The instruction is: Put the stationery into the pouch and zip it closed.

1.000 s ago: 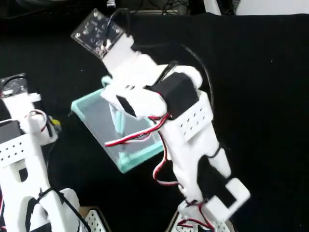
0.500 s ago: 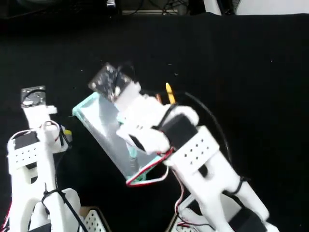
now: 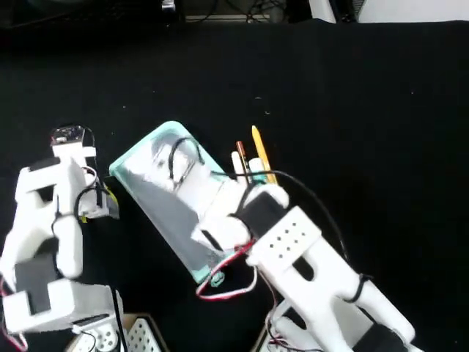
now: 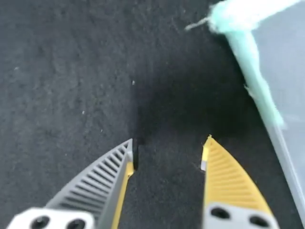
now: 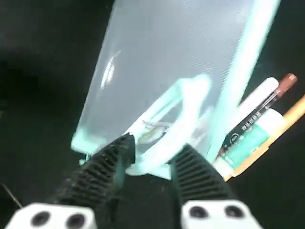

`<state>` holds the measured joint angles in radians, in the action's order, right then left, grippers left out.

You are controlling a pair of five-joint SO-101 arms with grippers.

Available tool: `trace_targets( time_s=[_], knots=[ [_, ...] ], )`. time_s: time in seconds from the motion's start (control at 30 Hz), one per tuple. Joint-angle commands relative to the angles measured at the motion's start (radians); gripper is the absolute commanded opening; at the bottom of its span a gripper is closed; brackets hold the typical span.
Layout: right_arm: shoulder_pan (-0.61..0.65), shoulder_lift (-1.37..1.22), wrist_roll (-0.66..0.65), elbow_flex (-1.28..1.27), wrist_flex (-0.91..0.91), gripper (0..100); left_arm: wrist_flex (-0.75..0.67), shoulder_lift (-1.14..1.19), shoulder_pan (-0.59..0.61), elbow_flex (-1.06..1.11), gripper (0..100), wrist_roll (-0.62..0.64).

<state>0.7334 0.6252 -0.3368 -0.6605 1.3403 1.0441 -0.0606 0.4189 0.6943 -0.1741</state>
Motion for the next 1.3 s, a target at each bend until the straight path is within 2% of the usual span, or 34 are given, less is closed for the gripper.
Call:
trace_targets(
  time_s=[0.0, 0.07, 0.17, 0.37, 0.6, 0.83, 1.03, 1.27],
  knots=[
    [0.038, 0.085, -0.057, -0.041, 0.028, 20.8, -0.029, 0.078, 0.024, -0.068, 24, 0.015],
    [0.061, 0.133, -0.084, -0.099, 0.023, 22.7, -0.054, 0.092, 0.039, -0.067, 24, 0.044],
    [0.101, 0.194, -0.14, -0.196, 0.028, 20.2, -0.052, 0.091, 0.059, -0.073, 24, 0.055],
    [0.109, 0.283, -0.207, -0.409, -0.021, 19.3, -0.051, 0.091, 0.061, -0.064, 24, 0.075],
    [0.104, 0.226, -0.172, -0.627, -0.411, 19.4, -0.026, 0.091, 0.116, -0.084, 24, 0.081],
    [0.083, -0.027, -0.026, -0.486, -0.71, 19.4, -0.011, 0.091, 0.137, -0.087, 24, 0.081],
    [0.018, -0.174, 0.0, -0.294, -0.646, 19.4, -0.011, 0.091, 0.137, -0.077, 24, 0.081],
    [0.025, 0.054, -0.041, -0.278, -0.446, 19.4, -0.012, 0.091, 0.14, -0.077, 24, 0.081]
  ],
)
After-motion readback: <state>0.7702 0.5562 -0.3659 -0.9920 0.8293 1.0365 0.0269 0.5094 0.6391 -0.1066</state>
